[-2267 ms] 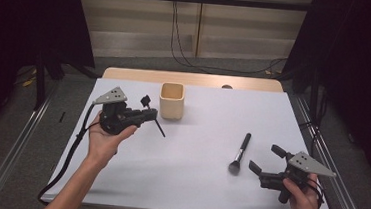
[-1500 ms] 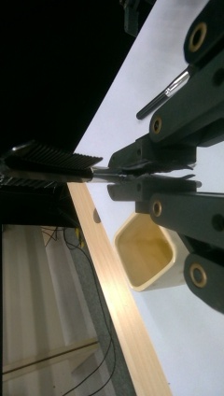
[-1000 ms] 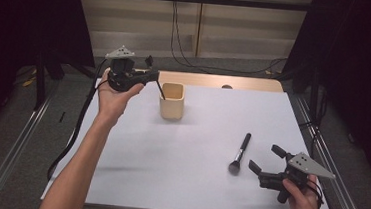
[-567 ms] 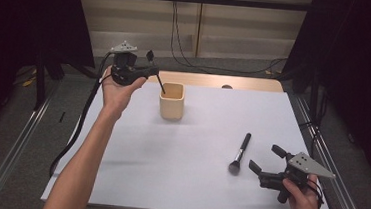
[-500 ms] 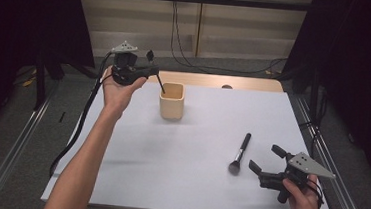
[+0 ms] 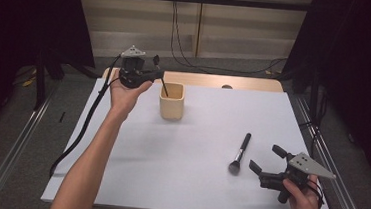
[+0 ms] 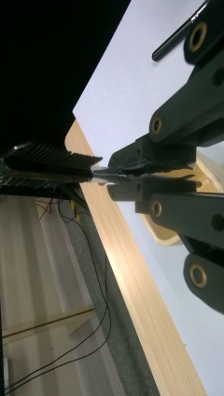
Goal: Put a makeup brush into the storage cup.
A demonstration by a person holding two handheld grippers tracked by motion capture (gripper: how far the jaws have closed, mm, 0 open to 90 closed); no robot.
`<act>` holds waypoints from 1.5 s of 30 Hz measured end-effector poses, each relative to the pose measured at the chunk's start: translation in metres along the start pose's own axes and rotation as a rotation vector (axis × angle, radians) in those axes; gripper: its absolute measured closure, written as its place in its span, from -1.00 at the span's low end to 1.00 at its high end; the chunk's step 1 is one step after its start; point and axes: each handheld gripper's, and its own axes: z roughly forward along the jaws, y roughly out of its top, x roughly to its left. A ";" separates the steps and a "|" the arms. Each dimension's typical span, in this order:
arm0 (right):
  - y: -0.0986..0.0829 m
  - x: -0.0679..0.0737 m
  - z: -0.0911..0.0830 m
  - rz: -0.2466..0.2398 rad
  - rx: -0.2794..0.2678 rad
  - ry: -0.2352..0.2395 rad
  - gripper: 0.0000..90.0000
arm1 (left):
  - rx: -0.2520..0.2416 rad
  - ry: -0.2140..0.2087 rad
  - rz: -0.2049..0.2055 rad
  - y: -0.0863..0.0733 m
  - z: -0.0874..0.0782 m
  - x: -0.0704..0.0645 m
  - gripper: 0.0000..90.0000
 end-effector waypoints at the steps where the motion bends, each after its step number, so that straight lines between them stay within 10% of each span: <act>1: 0.000 0.000 0.000 0.002 -0.001 0.000 -1.00 | 0.004 0.001 0.003 -0.001 0.001 0.000 0.90; 45: -0.001 0.001 0.000 0.004 0.003 0.016 -1.00 | 0.097 0.018 0.022 -0.038 0.033 0.002 0.90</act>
